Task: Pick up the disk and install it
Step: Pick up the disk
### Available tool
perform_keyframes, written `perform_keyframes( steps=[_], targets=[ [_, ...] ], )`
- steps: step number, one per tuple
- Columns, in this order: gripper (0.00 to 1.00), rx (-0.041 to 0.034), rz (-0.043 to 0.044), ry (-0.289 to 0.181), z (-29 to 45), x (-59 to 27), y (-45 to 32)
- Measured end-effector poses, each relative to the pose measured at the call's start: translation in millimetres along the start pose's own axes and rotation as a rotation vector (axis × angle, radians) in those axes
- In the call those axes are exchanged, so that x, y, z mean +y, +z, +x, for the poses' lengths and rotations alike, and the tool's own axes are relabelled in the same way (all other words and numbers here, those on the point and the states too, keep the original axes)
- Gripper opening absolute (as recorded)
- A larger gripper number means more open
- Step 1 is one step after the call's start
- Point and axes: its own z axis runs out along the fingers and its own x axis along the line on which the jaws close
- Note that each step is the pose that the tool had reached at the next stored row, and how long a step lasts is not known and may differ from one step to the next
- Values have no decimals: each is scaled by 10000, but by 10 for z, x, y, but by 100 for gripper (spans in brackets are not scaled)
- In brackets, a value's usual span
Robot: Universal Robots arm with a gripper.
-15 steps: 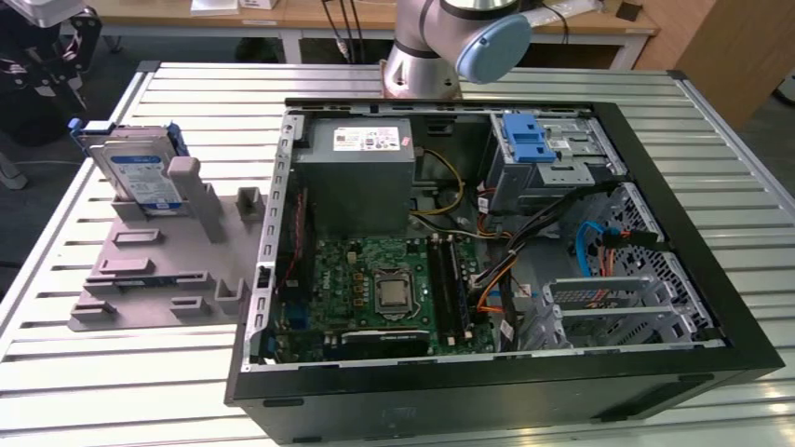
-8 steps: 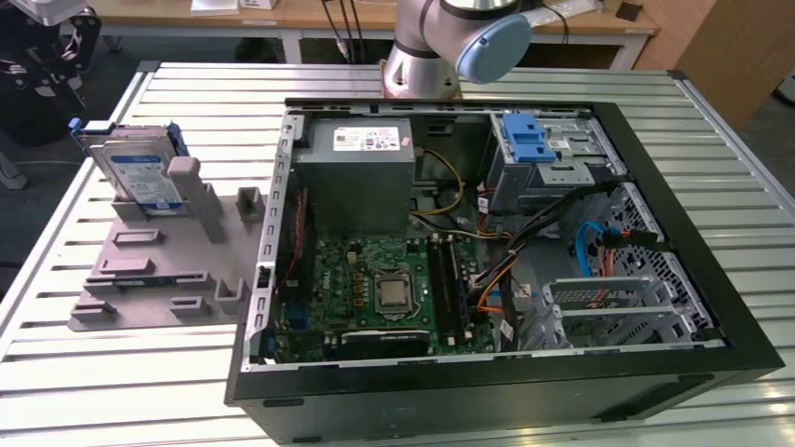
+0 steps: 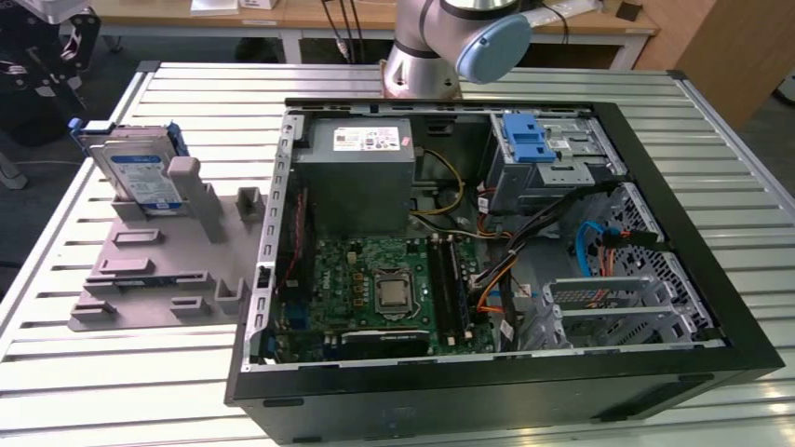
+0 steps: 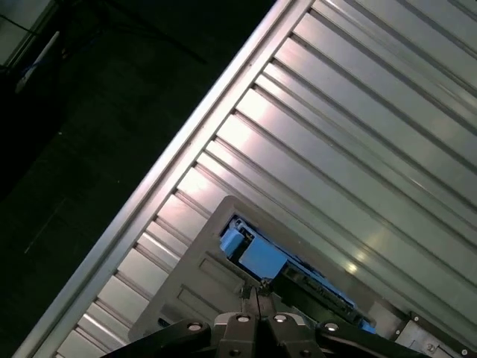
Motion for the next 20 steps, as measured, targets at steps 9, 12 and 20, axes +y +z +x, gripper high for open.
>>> perform_keyframes(
  steps=[9,12,20],
  targets=[
    [11,25,-12,-543,2,1,0],
    [11,33,-17,-709,3,2,0],
    [11,50,-27,-1141,7,5,0]
  ],
)
